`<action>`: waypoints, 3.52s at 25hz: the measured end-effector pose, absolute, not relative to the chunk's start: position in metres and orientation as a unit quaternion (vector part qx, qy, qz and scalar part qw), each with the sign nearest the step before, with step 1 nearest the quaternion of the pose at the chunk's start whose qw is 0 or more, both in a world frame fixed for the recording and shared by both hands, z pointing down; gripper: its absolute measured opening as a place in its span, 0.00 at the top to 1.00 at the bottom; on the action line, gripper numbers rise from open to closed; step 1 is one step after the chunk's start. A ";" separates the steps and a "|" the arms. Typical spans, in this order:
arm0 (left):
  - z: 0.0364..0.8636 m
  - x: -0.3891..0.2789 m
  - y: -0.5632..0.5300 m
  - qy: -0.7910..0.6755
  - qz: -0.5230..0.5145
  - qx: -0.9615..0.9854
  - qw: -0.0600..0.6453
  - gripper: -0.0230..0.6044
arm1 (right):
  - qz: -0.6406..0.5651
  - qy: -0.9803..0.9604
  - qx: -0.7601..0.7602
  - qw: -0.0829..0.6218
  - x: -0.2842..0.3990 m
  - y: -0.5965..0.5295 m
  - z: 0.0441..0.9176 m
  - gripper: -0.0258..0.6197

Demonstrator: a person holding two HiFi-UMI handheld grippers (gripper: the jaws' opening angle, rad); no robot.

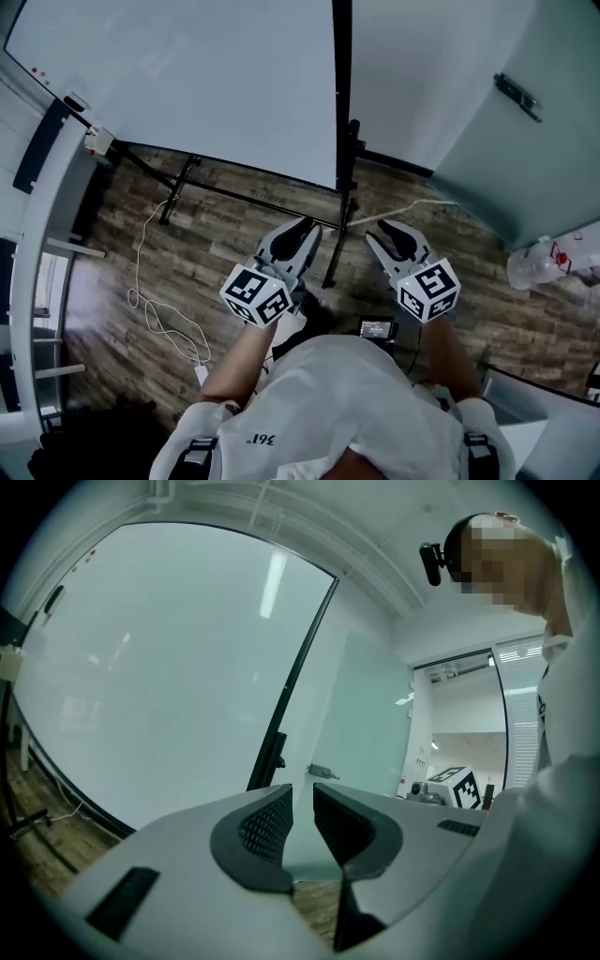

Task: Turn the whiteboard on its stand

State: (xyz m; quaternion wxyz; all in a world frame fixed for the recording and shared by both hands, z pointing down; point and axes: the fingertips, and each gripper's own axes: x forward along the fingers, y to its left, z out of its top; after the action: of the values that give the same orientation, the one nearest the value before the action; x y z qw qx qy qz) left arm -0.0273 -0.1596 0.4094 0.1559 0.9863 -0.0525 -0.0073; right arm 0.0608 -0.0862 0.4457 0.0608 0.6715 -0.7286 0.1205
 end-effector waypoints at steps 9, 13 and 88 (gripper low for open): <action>0.397 0.001 -0.229 -0.016 0.000 0.992 0.122 0.83 | 0.101 -0.689 0.715 0.071 0.097 -0.158 0.434 0.70; 0.393 0.010 -0.247 -0.008 -0.010 0.993 0.115 0.83 | 0.088 -0.681 0.723 0.078 0.104 -0.178 0.424 0.66; 0.283 0.124 -0.232 -0.266 -0.061 0.959 -0.071 0.57 | 0.020 -0.832 0.541 0.123 0.124 -0.264 0.401 0.73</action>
State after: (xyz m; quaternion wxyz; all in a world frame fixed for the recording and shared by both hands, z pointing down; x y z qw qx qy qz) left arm 0.1238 -0.2319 0.2828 -0.0711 0.9595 -0.2657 -0.0615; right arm 0.1242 -0.2642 0.4007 0.1227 0.5407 -0.8320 0.0198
